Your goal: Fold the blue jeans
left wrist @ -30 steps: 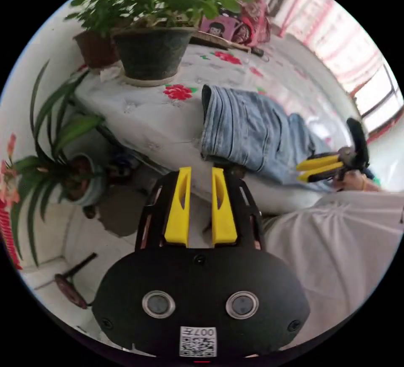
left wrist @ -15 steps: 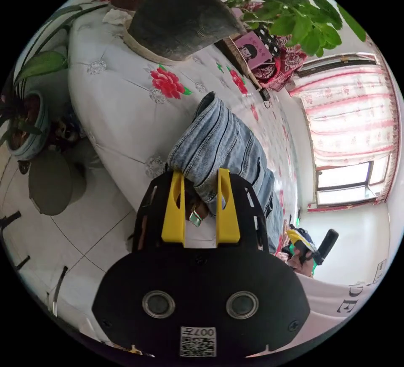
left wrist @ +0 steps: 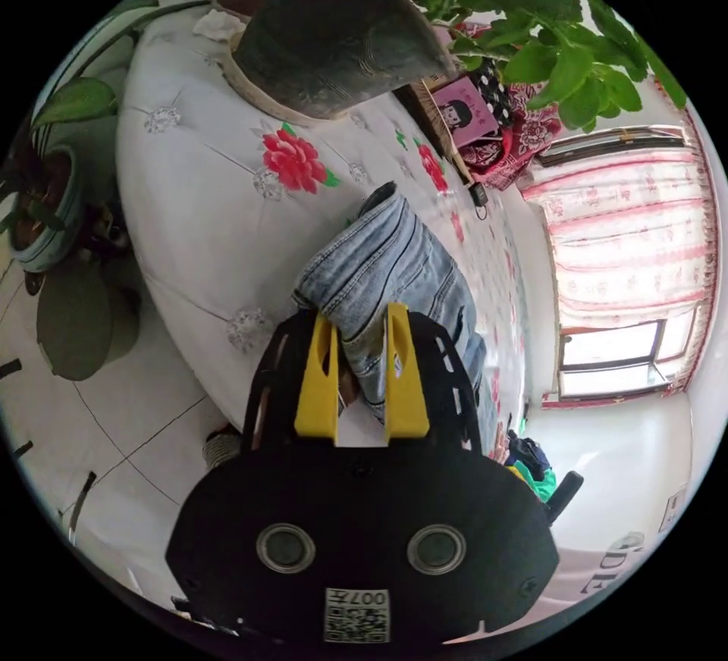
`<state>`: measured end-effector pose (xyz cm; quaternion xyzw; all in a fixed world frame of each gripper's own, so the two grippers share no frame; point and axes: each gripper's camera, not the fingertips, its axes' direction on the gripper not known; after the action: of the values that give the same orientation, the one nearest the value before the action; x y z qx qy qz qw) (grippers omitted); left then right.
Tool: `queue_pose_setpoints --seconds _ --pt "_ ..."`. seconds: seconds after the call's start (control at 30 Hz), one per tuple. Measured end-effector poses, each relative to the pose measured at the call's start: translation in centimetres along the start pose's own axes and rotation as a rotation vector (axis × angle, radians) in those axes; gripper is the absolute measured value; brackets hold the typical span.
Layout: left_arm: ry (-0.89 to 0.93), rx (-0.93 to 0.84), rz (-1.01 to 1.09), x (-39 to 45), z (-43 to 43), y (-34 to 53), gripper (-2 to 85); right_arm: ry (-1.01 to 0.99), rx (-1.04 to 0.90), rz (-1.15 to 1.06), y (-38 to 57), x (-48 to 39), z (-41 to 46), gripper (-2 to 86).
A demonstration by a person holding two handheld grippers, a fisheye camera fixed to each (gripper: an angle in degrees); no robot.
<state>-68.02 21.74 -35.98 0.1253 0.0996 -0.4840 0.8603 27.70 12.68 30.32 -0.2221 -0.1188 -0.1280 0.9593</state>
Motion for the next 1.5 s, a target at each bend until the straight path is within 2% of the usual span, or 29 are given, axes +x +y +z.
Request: queue_pose_setpoints --seconds 0.23,0.43,0.5,0.57,0.63,0.7,0.77,0.83,0.93,1.0,1.17,1.27,1.37,1.5 --pt "0.129 0.084 0.267 7.1 0.4 2.9 4.1 0.059 0.076 0.026 2.0 2.7 -7.2 2.6" --pt "0.211 -0.028 0.780 23.2 4.6 10.9 3.9 0.103 0.148 0.135 5.3 7.8 -13.5 2.7" --pt "0.271 -0.120 1.018 30.3 8.5 17.5 4.1 0.130 0.175 0.158 6.3 9.2 -15.7 2.9" --pt "0.334 -0.222 1.168 34.3 12.5 23.2 4.5 0.175 0.220 0.205 8.0 11.4 -18.7 3.5" --pt "0.405 -0.380 1.280 36.7 18.2 29.4 5.6 0.205 0.256 0.265 9.6 13.6 -20.6 4.2" --pt "0.424 -0.648 1.343 37.7 25.9 36.2 9.2 0.227 0.279 0.343 11.4 16.1 -22.0 5.0" --pt "0.402 -0.699 1.353 37.7 28.7 38.8 11.5 0.236 0.290 0.429 13.3 18.5 -23.1 5.9" --pt "0.398 -0.667 1.351 37.3 29.7 39.1 12.3 0.222 0.311 0.491 15.8 21.1 -24.3 7.0" --pt "0.222 -0.609 1.293 35.0 32.1 36.3 12.4 0.190 0.307 0.562 18.0 24.5 -24.6 8.5" --pt "0.033 -0.588 1.156 31.4 34.7 32.5 12.5 0.132 0.287 0.591 18.6 26.5 -23.9 9.5" --pt "-0.195 -0.645 0.949 25.1 40.2 29.1 14.0 0.038 0.112 0.570 16.8 29.6 -19.2 11.6" --pt "-0.215 -0.690 0.918 24.0 44.4 30.5 15.1 0.015 0.013 0.576 14.1 31.1 -15.8 12.3" --pt "-0.321 -0.723 0.951 25.1 48.5 31.8 14.0 0.069 -0.043 0.574 11.8 31.4 -14.8 12.1" --pt "-0.311 -0.634 0.924 25.8 51.1 29.1 10.0 0.099 -0.062 0.542 6.7 32.6 -13.9 11.4"
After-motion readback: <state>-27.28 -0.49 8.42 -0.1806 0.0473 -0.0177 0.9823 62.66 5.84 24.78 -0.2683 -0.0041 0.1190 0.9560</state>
